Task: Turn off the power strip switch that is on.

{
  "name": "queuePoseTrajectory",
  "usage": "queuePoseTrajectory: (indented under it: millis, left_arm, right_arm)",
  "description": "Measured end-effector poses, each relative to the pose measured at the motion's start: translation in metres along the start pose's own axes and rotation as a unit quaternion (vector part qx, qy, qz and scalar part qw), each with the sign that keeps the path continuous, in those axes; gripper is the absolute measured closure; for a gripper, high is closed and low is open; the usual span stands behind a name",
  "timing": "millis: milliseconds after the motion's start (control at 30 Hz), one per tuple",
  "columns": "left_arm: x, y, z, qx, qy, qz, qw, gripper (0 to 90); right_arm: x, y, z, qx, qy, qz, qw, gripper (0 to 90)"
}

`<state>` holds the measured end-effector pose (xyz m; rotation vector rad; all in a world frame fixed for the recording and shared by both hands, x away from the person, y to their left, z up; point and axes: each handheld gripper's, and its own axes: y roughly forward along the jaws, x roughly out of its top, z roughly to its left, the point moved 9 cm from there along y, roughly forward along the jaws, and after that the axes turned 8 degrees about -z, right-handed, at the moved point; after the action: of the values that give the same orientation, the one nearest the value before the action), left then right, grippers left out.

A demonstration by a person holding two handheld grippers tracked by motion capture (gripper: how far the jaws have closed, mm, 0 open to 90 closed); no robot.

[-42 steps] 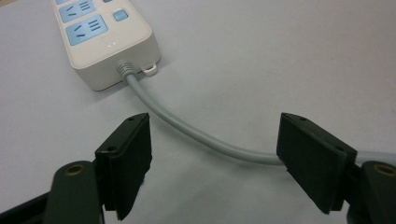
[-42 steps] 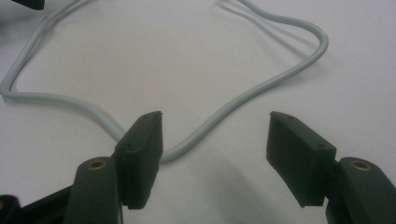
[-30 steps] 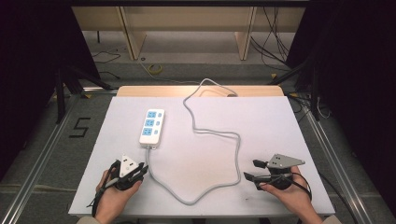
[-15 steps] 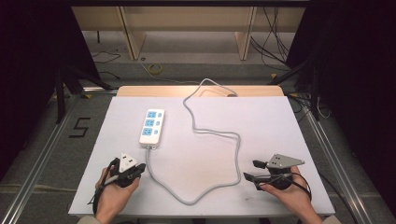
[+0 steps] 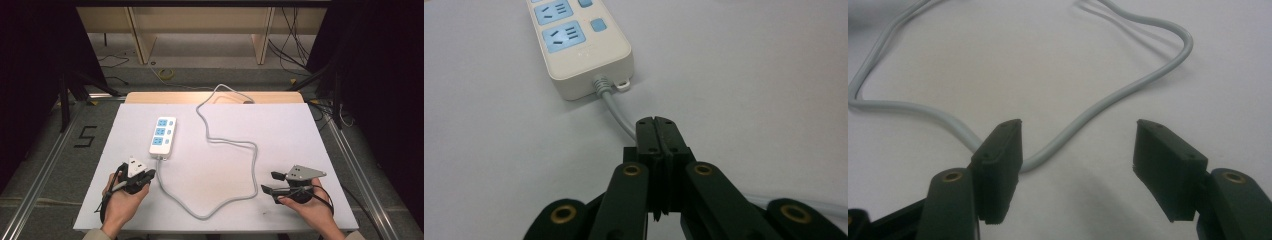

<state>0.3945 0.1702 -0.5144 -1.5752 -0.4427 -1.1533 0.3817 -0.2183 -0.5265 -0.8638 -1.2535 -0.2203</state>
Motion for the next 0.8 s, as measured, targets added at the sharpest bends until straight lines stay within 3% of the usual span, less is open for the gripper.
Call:
queuePoseTrajectory:
  millis: [800]
  left_arm:
    - [0.016, 0.011, 0.010, 0.013, 0.002, 0.014, 0.9998, 89.6]
  right_arm:
    - [0.000, -0.001, 0.000, -0.001, -0.001, -0.001, 1.0000, 37.2]
